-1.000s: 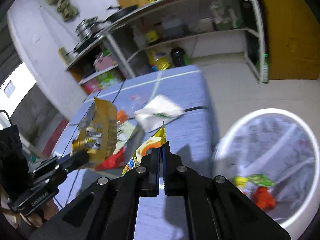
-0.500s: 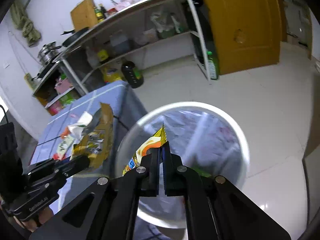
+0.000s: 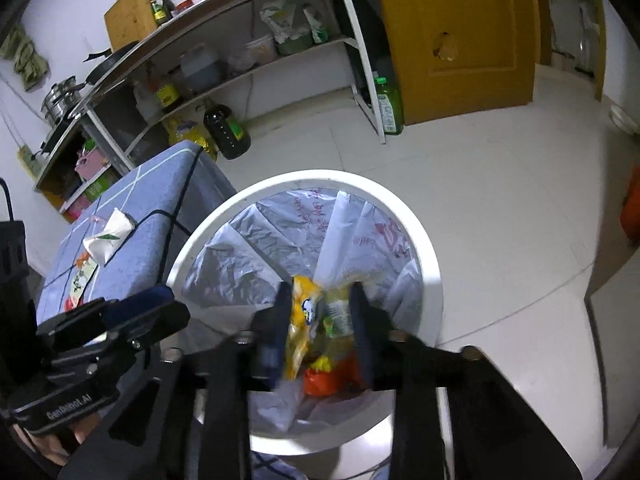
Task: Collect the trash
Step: 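Open both tools to drop the chip bag and wrapper into the bin, then grasp the brown coffee stick with the left tool while the right tool grasps the white box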
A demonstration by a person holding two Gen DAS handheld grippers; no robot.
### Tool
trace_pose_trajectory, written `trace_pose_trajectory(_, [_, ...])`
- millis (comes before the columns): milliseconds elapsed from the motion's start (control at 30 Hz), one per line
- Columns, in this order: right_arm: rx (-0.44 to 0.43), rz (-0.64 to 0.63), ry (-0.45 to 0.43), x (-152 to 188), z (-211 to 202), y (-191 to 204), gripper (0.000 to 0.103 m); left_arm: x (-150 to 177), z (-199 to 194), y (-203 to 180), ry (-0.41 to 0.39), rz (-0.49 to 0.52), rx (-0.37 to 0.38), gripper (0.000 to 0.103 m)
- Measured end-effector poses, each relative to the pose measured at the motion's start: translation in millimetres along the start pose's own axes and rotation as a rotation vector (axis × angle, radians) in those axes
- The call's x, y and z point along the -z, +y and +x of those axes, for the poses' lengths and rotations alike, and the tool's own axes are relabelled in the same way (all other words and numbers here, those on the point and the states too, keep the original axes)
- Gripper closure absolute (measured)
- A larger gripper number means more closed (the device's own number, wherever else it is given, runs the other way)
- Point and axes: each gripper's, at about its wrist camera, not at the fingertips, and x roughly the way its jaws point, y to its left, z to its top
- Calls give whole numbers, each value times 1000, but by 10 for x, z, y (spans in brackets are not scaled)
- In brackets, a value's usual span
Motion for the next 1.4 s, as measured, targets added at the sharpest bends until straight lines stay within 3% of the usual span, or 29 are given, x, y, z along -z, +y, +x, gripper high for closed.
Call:
trace_pose_trajectory(233, [-38, -24, -75, -30, -237, 159, 68, 24, -374, 46, -87, -10, -19, 67])
trace_pose_trajectory(433, [-101, -91, -172, -26, -536, 578, 69, 203, -887, 228, -164, -20, -81, 67])
trace_pose_trajectory(700, [-271, -268, -170, 93, -549, 1365, 68, 625, -1539, 763, -219, -63, -236, 67])
trace_pose_trajectory(833, [-331, -308, -144, 147, -439, 1613, 68, 897, -1714, 1079, -195, -76, -306, 63])
trace_pose_trajectory(1033, [-366, -360, -110, 156, -269, 1936, 68, 1262, -1764, 1338, -131, -82, -355, 57])
trace_pose_trajectory(1300, [-363, -428, -74, 171, -32, 2251, 68, 1413, -1626, 1482, -30, -96, -378, 58])
trace_pose_trajectory(1400, [-357, -436, -60, 147, 73, 2340, 65, 1429, -1592, 1503, -3, -90, -400, 62])
